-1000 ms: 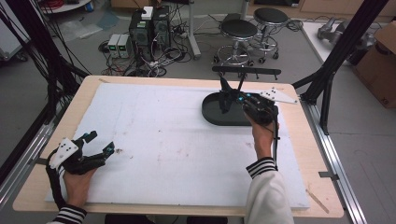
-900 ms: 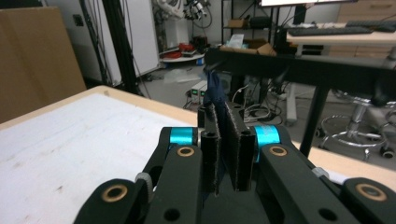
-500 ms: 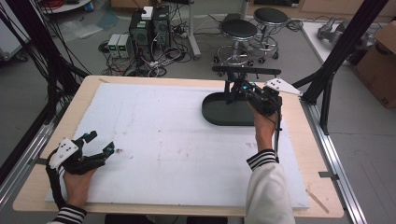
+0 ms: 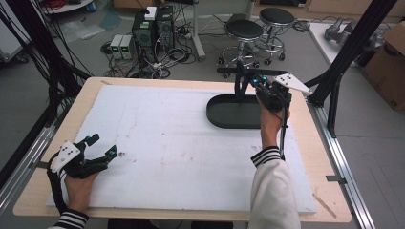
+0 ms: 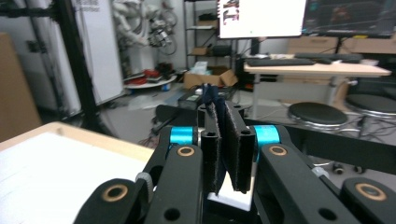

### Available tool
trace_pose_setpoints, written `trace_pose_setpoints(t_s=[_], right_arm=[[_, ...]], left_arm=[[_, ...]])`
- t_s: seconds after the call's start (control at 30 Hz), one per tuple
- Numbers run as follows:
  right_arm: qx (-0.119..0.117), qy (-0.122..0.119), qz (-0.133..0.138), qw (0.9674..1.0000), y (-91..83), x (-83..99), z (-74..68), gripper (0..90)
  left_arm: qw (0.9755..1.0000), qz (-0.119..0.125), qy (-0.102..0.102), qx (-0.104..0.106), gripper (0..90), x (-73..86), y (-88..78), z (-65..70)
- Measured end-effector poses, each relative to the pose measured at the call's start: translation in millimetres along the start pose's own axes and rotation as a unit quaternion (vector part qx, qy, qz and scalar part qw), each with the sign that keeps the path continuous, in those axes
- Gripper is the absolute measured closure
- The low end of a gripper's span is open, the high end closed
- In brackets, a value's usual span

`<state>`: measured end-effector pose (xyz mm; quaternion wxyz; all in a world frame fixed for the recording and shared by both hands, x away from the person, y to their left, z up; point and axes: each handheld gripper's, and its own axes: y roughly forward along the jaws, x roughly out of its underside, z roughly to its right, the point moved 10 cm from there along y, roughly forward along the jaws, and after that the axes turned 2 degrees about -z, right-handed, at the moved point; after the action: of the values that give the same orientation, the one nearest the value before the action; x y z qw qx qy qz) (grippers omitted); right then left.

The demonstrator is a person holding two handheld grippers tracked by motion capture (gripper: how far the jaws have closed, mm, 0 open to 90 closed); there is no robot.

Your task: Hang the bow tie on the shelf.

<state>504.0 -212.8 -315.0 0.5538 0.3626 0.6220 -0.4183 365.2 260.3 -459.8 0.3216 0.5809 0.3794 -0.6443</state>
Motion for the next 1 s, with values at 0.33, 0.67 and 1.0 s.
trace_pose_setpoints(t_s=[0.33,0.67,1.0], right_arm=[[0.047,-0.005,-0.002,0.9989,5.9,4.9,12.6,85.5],[0.091,-0.038,0.0,0.9951,14.8,7.2,14.9,86.7],[0.098,-0.038,-0.006,0.9944,23.8,7.6,21.6,86.7]], left_arm=[[1.0,0.0,0.002,0.0,16.0,0.0,0.0,0.2],[1.0,0.0,0.002,0.0,16.0,-0.1,0.0,0.2],[1.0,-0.001,0.004,0.0,16.0,0.1,0.0,0.4]])
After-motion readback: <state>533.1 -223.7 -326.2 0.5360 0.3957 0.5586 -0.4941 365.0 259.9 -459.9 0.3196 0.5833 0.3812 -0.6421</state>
